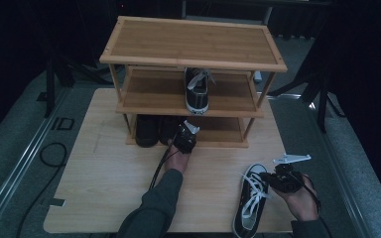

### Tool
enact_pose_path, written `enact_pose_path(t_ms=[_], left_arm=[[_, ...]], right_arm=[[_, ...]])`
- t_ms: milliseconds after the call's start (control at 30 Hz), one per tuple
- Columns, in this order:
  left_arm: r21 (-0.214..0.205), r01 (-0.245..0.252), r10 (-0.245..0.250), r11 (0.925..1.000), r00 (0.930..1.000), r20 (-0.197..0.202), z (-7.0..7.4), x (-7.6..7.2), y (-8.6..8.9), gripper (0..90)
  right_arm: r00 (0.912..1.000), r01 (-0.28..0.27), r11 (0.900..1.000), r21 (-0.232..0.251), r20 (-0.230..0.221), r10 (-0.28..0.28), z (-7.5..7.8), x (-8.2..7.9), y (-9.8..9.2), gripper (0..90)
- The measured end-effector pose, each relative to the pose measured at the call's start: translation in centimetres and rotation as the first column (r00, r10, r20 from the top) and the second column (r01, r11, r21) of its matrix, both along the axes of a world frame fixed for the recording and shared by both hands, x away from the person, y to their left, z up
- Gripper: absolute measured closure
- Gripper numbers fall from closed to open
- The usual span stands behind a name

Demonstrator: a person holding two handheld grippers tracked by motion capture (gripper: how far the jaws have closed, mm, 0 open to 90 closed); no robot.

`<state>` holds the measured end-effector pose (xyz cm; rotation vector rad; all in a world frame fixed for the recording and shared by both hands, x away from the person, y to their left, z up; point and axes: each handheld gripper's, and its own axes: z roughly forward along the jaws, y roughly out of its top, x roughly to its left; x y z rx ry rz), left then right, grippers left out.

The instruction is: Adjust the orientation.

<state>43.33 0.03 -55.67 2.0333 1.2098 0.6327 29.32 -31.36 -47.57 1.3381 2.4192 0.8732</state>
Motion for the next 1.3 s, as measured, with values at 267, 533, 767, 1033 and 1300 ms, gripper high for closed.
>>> enact_pose_path(t_ms=[267,533,767,1033,1300], left_arm=[[-0.005,0.001,-0.001,1.0,1.0,0.0,0.0,0.0,0.1,89.8],[-0.007,-0.001,0.001,1.0,1.0,0.001,0.0,0.0,0.0,89.8],[-0.012,-0.001,0.001,0.9999,1.0,0.001,-0.1,0.0,0.1,89.7],[-0.013,-0.003,0.003,0.9999,1.0,0.001,-0.1,0.0,0.1,89.7],[-0.014,-0.004,0.004,0.9999,1.0,0.002,-0.1,-0.1,0.1,89.7]], right_arm=[[0.9992,-0.032,0.9995,0.002,-0.024,0.032,-0.2,-0.4,0.4,90.0],[0.9987,-0.037,0.9965,-0.075,-0.038,0.034,-1.2,0.1,1.1,90.0],[0.999,-0.029,0.9883,-0.15,-0.039,0.023,-1.4,0.6,1.9,90.0],[0.9998,0.008,0.9764,-0.216,-0.018,-0.012,-1.8,0.8,2.8,90.0],[0.9957,0.091,0.9891,-0.115,0.026,-0.089,-2.2,1.2,2.5,90.0]])
